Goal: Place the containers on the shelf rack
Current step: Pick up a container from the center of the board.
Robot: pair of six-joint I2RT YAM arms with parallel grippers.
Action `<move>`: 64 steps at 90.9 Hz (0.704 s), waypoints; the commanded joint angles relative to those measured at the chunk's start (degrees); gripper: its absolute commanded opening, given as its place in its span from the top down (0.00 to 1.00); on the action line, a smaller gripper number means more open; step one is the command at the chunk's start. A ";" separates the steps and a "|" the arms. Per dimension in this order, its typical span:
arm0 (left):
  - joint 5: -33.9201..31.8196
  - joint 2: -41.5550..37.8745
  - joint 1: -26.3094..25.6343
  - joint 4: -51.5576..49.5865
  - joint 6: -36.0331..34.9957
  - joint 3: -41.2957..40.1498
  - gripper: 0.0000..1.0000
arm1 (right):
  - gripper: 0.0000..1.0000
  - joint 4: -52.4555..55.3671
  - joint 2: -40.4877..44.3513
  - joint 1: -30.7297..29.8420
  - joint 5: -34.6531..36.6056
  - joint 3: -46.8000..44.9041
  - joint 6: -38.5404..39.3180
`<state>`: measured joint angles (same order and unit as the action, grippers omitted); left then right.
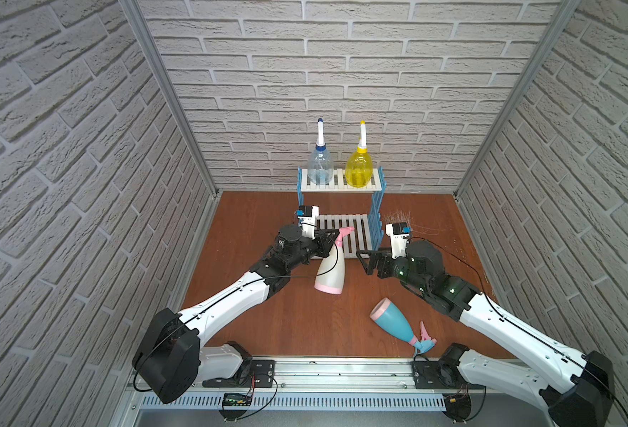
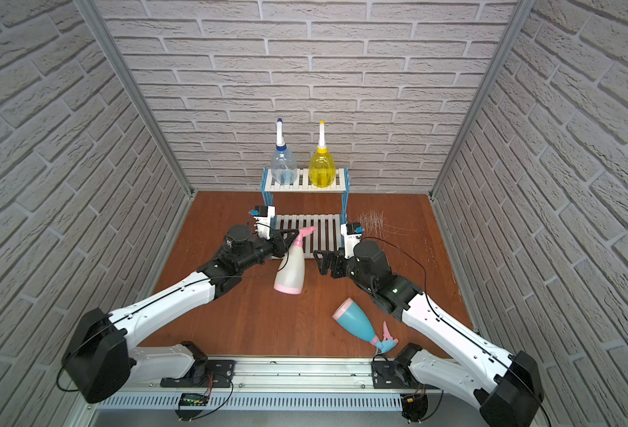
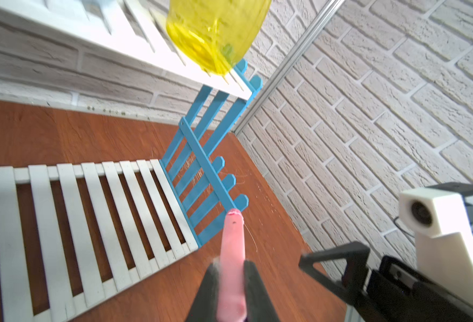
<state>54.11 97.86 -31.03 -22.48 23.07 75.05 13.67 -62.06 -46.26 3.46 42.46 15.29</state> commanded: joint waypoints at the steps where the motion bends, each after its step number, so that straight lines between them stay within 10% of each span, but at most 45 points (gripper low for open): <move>1: 1.27 1.04 0.37 -0.58 -0.51 -0.69 0.47 | 0.77 -3.69 1.82 -0.67 0.66 1.39 1.51; 64: 5.66 0.37 0.64 -0.24 0.22 -1.35 1.00 | 0.75 -3.30 -1.22 -0.76 4.53 1.52 1.05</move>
<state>57.93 98.85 -30.70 -23.49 22.94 74.46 12.95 -62.43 -46.65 5.30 42.50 17.04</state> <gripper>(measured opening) 0.183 0.294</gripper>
